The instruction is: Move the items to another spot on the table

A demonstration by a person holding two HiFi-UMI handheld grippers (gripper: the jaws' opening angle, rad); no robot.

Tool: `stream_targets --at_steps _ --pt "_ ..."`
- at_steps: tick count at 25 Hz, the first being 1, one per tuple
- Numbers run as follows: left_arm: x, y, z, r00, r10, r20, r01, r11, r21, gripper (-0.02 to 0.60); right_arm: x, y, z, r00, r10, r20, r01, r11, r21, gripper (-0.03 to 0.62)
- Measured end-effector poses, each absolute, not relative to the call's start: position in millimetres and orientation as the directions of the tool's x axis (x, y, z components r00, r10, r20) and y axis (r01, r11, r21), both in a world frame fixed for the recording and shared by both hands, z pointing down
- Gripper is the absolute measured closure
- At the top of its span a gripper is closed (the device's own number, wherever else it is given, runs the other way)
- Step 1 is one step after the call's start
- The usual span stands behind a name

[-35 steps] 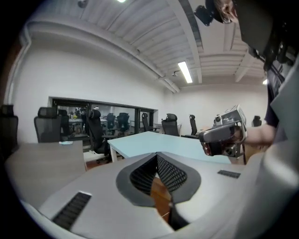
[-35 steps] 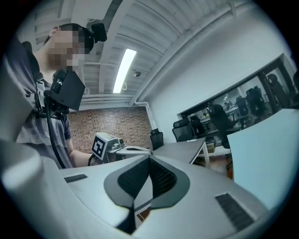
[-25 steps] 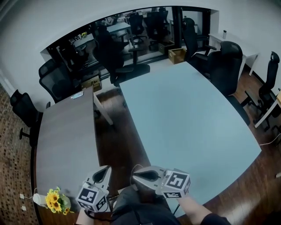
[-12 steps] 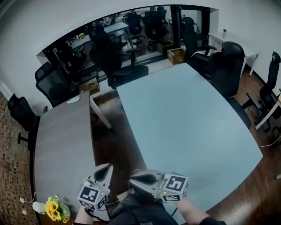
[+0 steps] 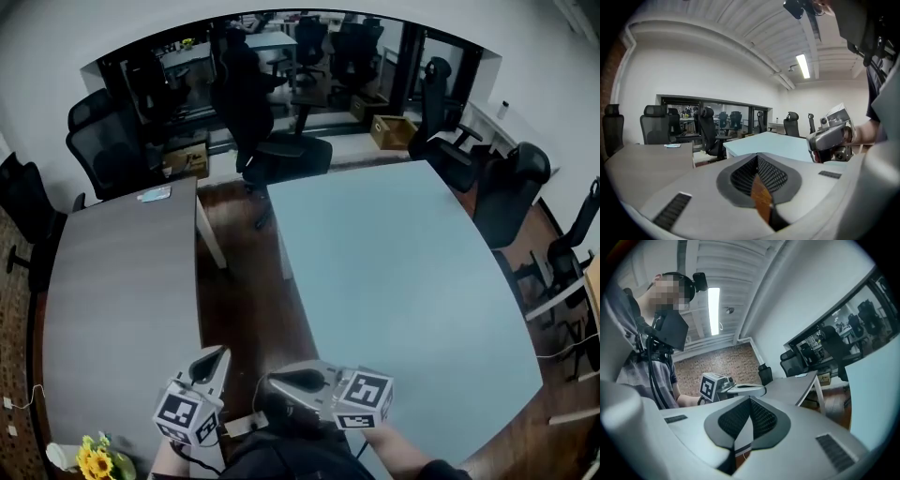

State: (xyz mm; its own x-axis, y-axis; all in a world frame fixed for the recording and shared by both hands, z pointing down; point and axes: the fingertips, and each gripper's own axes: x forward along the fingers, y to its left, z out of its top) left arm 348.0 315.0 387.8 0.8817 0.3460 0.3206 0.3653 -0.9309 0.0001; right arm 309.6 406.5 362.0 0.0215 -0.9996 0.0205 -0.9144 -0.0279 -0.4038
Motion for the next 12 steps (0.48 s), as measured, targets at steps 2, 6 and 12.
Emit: stream_targets --at_steps 2,6,12 --pt "362 293 393 0.894 0.331 0.302 0.337 -0.941 0.034 0.581 328 382 365 -0.005 -0.997 0.071 -0.923 -0.023 -0.385 0.615" --pt "387 237 389 0.927 0.286 0.244 0.269 -0.958 0.101 0.581 369 325 361 -0.027 -0.990 0.137 -0.939 -0.022 -0.344 0.615" --pt "401 179 391 0.955 0.208 0.211 0.171 -0.968 0.181 0.581 396 258 350 -0.139 -0.966 0.217 -0.963 0.081 -0.258 0.615"
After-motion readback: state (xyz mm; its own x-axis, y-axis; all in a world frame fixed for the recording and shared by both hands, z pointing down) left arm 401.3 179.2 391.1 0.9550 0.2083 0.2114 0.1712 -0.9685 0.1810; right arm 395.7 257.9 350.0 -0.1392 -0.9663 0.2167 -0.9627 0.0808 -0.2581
